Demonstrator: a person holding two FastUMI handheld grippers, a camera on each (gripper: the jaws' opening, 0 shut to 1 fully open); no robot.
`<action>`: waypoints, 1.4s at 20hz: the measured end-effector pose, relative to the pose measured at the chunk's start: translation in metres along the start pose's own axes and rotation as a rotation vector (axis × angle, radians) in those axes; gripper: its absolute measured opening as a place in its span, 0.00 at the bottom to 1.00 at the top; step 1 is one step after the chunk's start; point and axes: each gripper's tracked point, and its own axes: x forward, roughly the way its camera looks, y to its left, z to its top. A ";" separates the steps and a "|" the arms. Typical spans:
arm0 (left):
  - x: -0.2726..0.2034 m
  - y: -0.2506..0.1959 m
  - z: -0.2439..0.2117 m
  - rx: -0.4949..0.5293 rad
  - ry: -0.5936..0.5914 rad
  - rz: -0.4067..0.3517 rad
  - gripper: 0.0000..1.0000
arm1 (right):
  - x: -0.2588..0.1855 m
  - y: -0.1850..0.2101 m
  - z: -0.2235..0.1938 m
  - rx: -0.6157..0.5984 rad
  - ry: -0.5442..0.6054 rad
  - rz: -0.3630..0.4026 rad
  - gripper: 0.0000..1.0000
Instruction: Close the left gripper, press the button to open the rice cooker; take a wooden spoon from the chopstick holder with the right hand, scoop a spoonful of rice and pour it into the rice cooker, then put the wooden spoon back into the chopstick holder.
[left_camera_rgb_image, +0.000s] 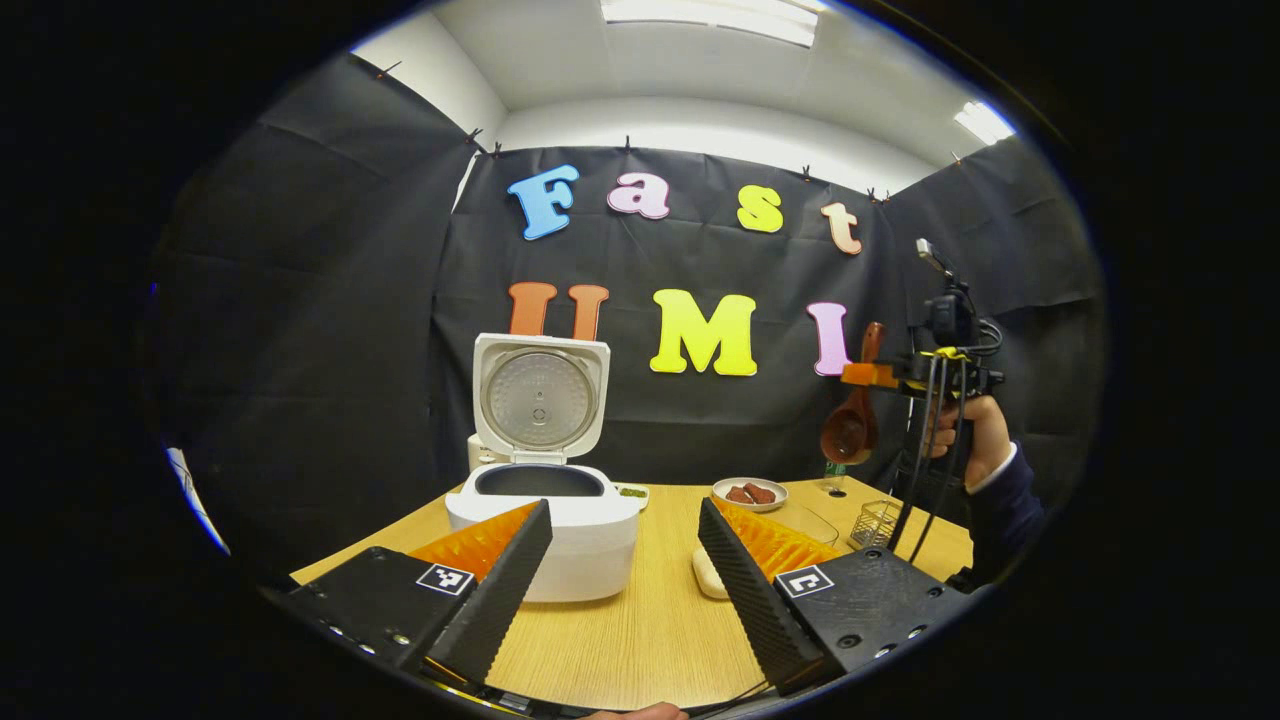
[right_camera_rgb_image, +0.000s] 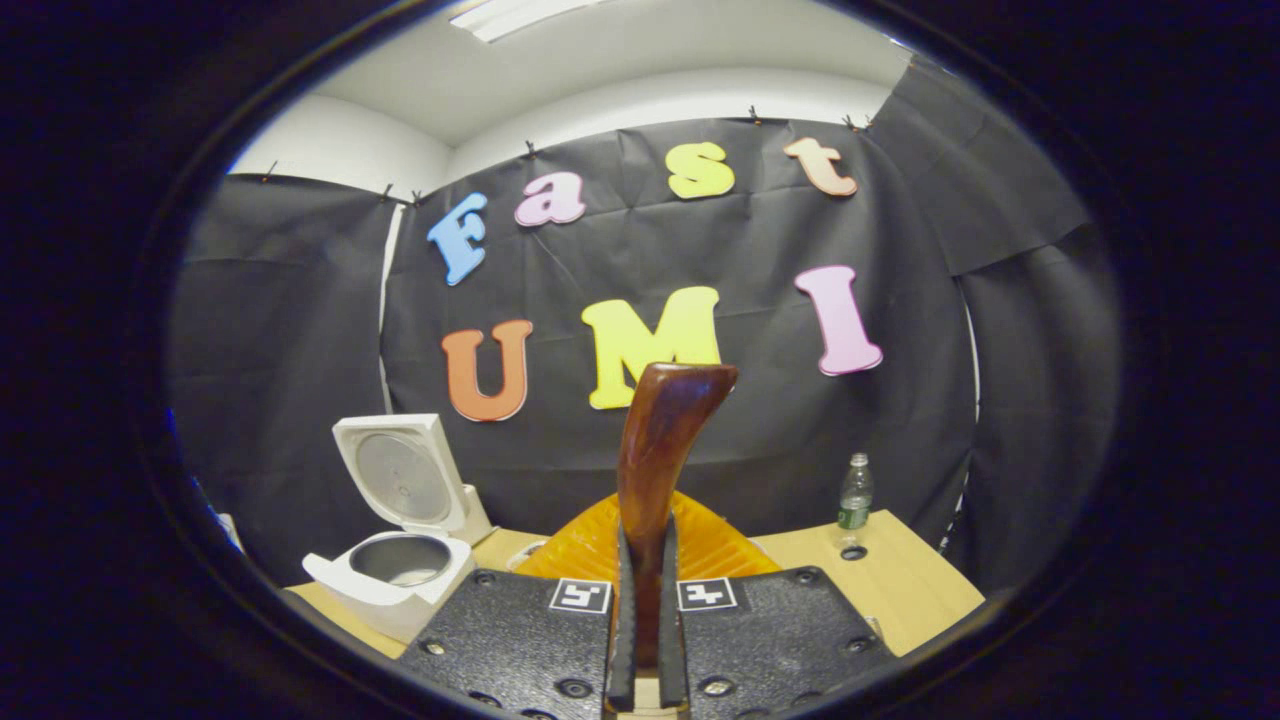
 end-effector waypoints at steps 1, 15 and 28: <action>0.005 -0.003 0.001 0.000 -0.003 -0.003 0.94 | 0.001 -0.016 -0.003 0.003 0.006 -0.022 0.11; 0.057 -0.030 -0.017 -0.033 0.022 -0.047 0.94 | 0.023 -0.187 -0.101 0.095 0.180 -0.269 0.12; 0.029 0.007 -0.002 -0.057 0.014 -0.006 0.94 | -0.034 -0.182 -0.076 0.061 0.055 -0.381 0.96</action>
